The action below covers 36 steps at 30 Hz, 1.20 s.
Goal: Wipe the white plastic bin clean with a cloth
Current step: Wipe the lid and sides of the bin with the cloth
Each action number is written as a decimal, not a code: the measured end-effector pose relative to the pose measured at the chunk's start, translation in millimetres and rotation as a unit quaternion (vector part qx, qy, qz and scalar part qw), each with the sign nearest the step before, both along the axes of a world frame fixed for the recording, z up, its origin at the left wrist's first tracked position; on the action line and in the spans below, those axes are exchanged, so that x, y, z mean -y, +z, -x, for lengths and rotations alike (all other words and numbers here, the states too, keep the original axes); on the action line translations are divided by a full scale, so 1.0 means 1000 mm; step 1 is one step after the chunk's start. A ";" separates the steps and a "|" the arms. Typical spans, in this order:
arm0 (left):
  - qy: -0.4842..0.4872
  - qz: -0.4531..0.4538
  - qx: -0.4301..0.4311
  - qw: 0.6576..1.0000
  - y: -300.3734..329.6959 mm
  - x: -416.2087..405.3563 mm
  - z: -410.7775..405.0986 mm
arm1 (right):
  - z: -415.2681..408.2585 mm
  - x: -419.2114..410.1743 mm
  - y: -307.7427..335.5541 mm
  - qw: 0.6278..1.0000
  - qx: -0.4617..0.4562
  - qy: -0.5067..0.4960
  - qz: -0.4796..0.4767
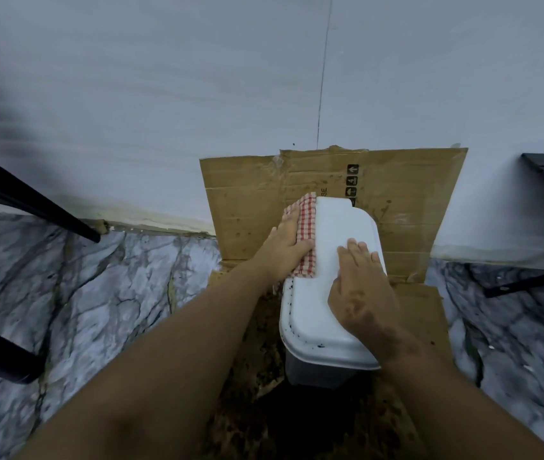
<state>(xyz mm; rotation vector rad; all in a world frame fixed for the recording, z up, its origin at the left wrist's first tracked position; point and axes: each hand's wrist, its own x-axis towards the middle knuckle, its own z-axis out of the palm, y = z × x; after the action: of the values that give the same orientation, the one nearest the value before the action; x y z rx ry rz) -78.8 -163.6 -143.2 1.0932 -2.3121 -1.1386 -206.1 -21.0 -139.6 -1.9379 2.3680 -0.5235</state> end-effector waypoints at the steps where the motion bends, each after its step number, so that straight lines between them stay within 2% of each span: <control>1: -0.003 -0.019 -0.010 1.000 0.002 0.010 0.006 | 0.000 0.001 -0.003 1.000 -0.001 -0.002 0.006; 6: -0.003 -0.068 -0.059 0.996 0.006 0.035 0.023 | 0.000 0.003 -0.002 1.000 -0.006 -0.019 0.014; 13: 0.029 -0.095 -0.139 0.985 -0.010 0.008 0.004 | -0.003 0.003 0.005 1.000 -0.007 -0.024 -0.006; 18: 0.021 -0.108 -0.106 0.988 0.010 0.020 0.010 | -0.005 0.003 0.008 1.000 -0.005 -0.021 -0.013; 22: 0.000 -0.029 -0.053 0.998 0.004 0.036 0.025 | -0.004 0.004 0.009 0.999 -0.001 -0.025 -0.023; 28: 0.008 -0.041 -0.126 0.991 -0.009 0.026 0.019 | -0.003 0.003 0.008 0.999 -0.001 -0.023 -0.028; 31: 0.027 -0.066 -0.118 0.990 -0.003 0.004 0.014 | -0.003 0.003 0.009 0.999 0.001 -0.023 -0.029; 34: 0.013 -0.053 -0.089 0.995 -0.003 -0.022 0.006 | -0.003 0.002 0.009 0.999 0.004 -0.027 -0.027; 36: 0.014 -0.070 -0.103 0.992 -0.011 -0.024 0.001 | -0.003 0.002 0.008 0.999 0.008 -0.028 -0.029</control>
<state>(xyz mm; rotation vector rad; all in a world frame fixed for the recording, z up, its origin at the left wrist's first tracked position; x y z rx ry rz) -80.0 -139.2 -154.3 1.0009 -2.0792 -1.3528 -203.3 -23.1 -131.5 -1.8413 2.4070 -0.4657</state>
